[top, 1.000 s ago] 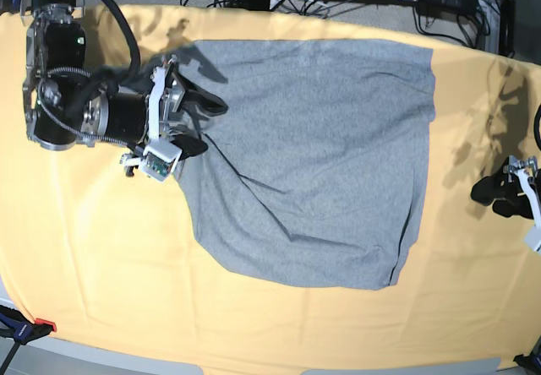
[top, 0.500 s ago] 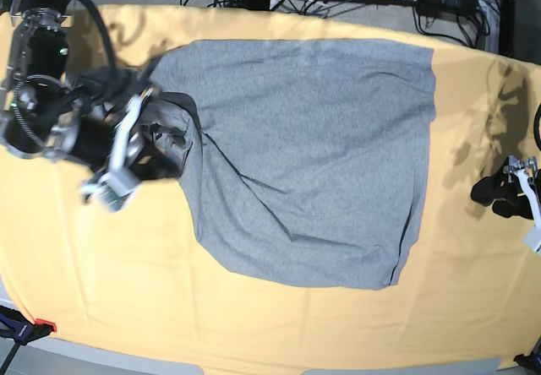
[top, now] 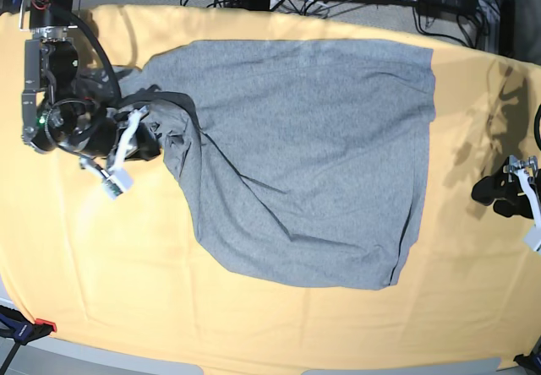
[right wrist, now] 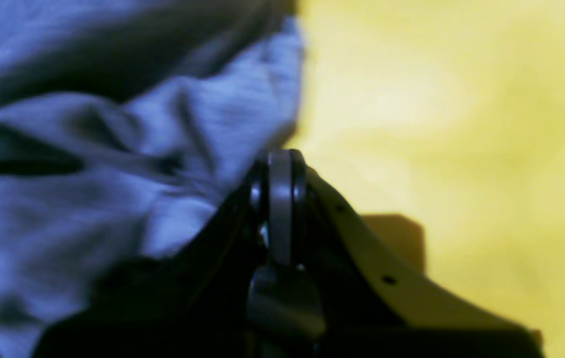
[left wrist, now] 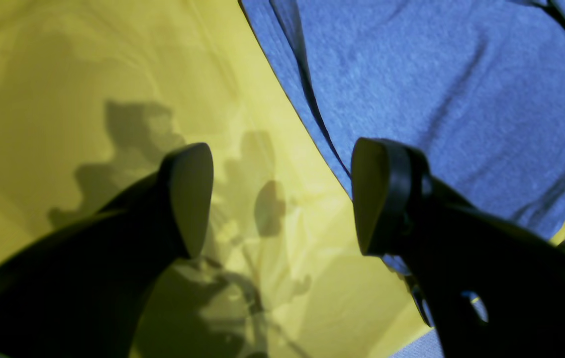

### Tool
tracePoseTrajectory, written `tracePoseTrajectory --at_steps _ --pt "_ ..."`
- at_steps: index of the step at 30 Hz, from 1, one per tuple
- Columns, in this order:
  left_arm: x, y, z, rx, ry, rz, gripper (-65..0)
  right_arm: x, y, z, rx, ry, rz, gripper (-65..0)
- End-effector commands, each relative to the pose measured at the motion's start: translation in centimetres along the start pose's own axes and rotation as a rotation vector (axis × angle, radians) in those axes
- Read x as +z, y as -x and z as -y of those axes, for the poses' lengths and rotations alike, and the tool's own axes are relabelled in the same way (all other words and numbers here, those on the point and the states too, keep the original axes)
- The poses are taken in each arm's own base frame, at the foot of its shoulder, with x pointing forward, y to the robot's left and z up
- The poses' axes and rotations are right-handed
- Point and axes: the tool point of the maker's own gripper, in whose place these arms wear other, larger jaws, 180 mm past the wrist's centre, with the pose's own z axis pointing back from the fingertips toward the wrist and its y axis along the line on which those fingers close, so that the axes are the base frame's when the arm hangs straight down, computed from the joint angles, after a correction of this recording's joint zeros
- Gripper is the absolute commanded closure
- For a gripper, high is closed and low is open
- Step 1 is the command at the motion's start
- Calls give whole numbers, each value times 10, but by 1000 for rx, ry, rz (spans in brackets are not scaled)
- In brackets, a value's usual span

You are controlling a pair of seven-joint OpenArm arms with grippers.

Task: Layout the t-shirt on the table in an organized manner, then fold the t-shirt properly
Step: 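Pull the grasped corner outward with the right gripper to smooth it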

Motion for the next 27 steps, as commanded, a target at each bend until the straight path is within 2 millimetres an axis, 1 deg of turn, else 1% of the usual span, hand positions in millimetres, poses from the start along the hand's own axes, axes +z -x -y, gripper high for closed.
tracePoseTrajectory --at_steps 1,5,7,8,10,12,15,16,18,20,21,22,25,26,27 --pt "15 -19 -3 -25 -18 54 -443 1 -13 -6 36 -27 33 0" --pt "15 -19 -3 -25 -17 54 -443 -19 -7 -40 89 -125 -16 0" --pt "15 -20 -3 -25 -17 55 -443 -22 -11 -52 119 -150 -11 0" --pt "15 -20 -3 -25 -17 55 -443 -22 -18 -58 133 -156 7 0" --pt "15 -20 -3 -25 -17 55 -443 -17 -34 -68 176 -160 51 0" --pt "15 -19 -3 -25 -17 55 -443 -7 -53 -81 235 -167 106 0" --pt "15 -20 -3 -25 -17 55 -443 10 -76 -110 291 -222 201 0" --pt "15 -20 -3 -25 -18 55 -443 14 -80 -119 306 -240 222 0" --pt "15 -19 -3 -25 -18 54 -443 16 -82 -133 329 -261 236 0" --pt "15 -20 -3 -25 -17 56 -443 13 -80 -137 344 -264 221 0" --pt "15 -20 -3 -25 -17 57 -443 12 -78 -136 350 -255 211 0" --pt "15 -20 -3 -25 -17 57 -443 11 -78 -134 356 -246 206 -43" --pt "15 -20 -3 -26 -18 58 -443 13 -82 -119 375 -179 201 -322" --pt "15 -20 -3 -25 -17 58 -443 14 -85 -112 378 -151 205 -398" --pt "15 -20 -3 -25 -18 57 -443 17 -88 -104 369 -123 211 -446"
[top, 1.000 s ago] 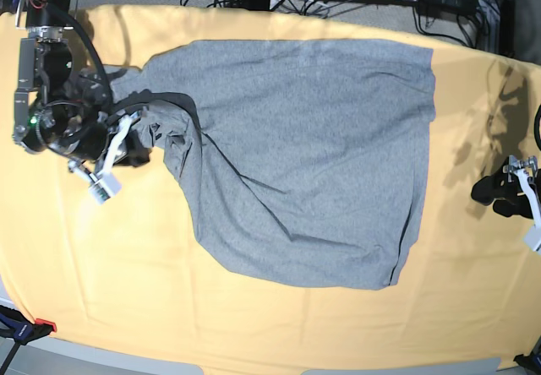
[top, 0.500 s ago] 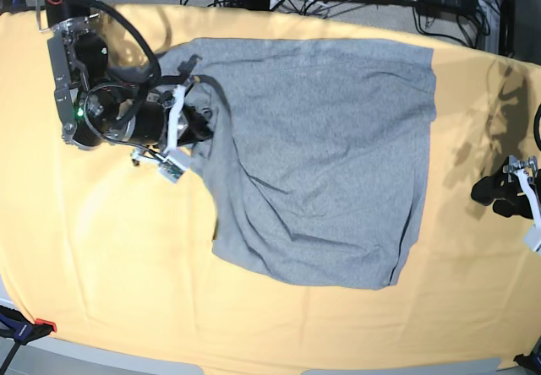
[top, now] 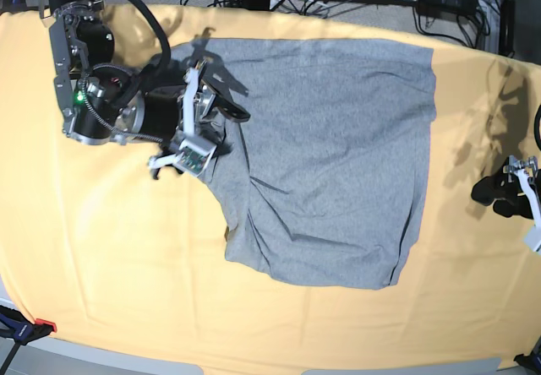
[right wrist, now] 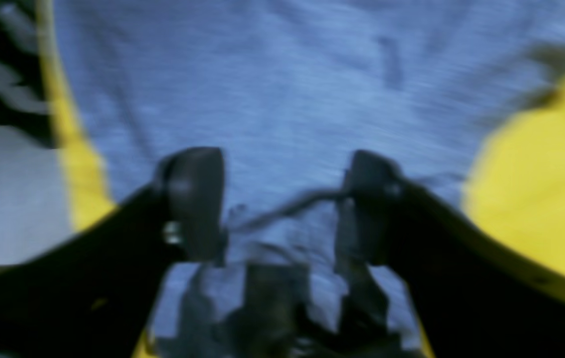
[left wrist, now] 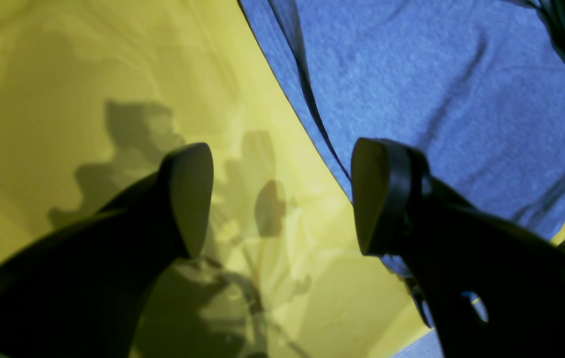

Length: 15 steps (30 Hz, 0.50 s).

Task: Layout the t-shirt on the table in an organized manner, then fold the t-shirt properly
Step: 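Pull the grasped corner outward with the right gripper to smooth it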

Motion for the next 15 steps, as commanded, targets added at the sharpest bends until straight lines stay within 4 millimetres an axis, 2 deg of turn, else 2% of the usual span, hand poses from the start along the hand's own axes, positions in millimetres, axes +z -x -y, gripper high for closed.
tracePoseTrajectory --at_steps 1,6,8,11,15 --pt "15 -20 -4 -27 -21 54 -443 10 -16 13 -10 45 59 -456" --pt "15 -20 -4 -27 -20 54 -443 35 -12 55 -126 220 78 -449" --pt "15 -19 -4 -27 -21 54 -443 41 -2 66 -171 280 60 -408" --pt "15 -20 -4 -26 -20 55 -443 36 17 63 -233 257 33 -324" --pt "15 -20 -4 -27 -20 55 -443 18 32 56 -331 189 43 -321"
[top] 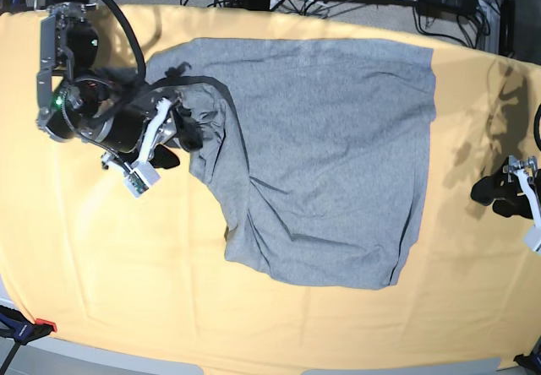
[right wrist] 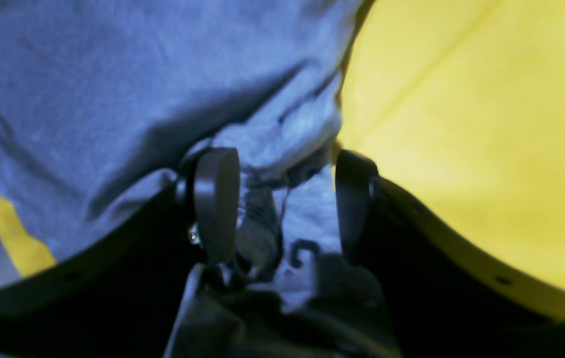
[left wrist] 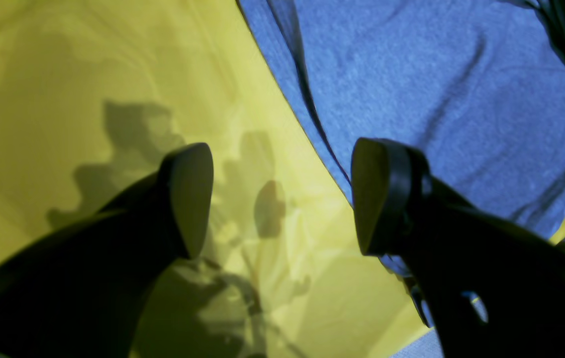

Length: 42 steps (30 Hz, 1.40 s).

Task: Layout the t-shirt on the table in an organized manner, then fold the t-shirt properly
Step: 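Pull the grasped corner outward with the right gripper to smooth it, then drag the corner further outward and release with the right gripper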

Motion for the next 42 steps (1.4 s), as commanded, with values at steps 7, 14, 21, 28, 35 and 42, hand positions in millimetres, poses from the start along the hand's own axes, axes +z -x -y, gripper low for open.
tracePoseTrajectory --at_steps 7,14,21,28,35,42 --pt "14 -19 -3 -26 -19 52 -443 -14 -18 -20 -32 -108 104 -267" --pt "14 -19 -4 -25 -19 52 -443 -16 -18 -12 47 -60 84 0" --pt "15 -19 -4 -25 -19 53 -443 -13 -37 14 55 55 86 0" --pt "14 -19 -3 -26 -19 52 -443 4 -79 17 162 109 167 0" --pt "15 -20 -4 -26 -19 56 -443 16 -94 5 345 116 185 0" --pt "15 -20 -3 -26 -19 56 -443 35 -118 55 382 382 203 0"
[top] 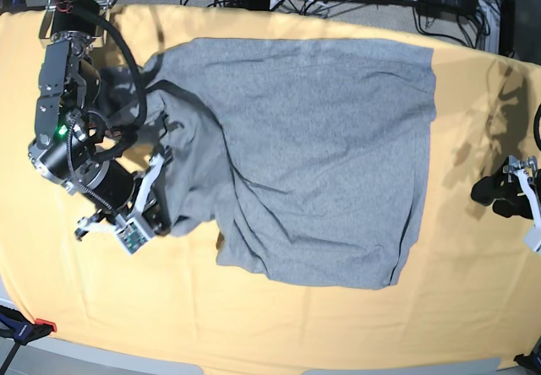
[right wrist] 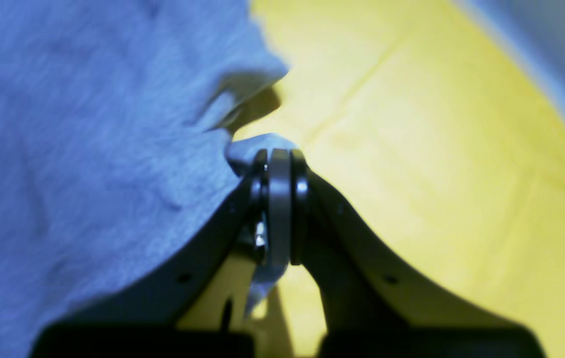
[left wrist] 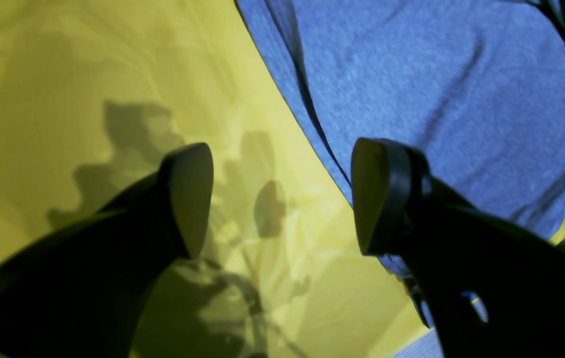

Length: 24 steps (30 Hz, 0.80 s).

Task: Layout the t-shirt on the table in an organized manner, then fold the t-shirt properly
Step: 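Drag the corner further outward and release with the right gripper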

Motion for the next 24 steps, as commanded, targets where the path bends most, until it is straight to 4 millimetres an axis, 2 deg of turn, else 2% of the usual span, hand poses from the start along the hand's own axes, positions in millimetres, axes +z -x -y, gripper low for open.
tracePoseTrajectory --at_steps 1,4,8,14,19,24 --pt "14 -20 -3 -26 -18 56 -443 4 -17 12 25 33 50 0" --pt "14 -20 -3 -26 -18 56 -443 2 -20 27 32 72 45 0" --pt "15 -19 -4 -27 -22 53 -443 -4 -19 68 -4 201 15 0" --pt "14 -18 -5 -31 -30 47 -443 -27 -1 103 -94 248 -65 0" --pt "14 -18 -5 -31 -30 47 -443 -37 8 144 -156 336 -131 0" --pt "14 -18 -5 -31 -30 47 -443 -48 -1 155 -147 262 -121 0"
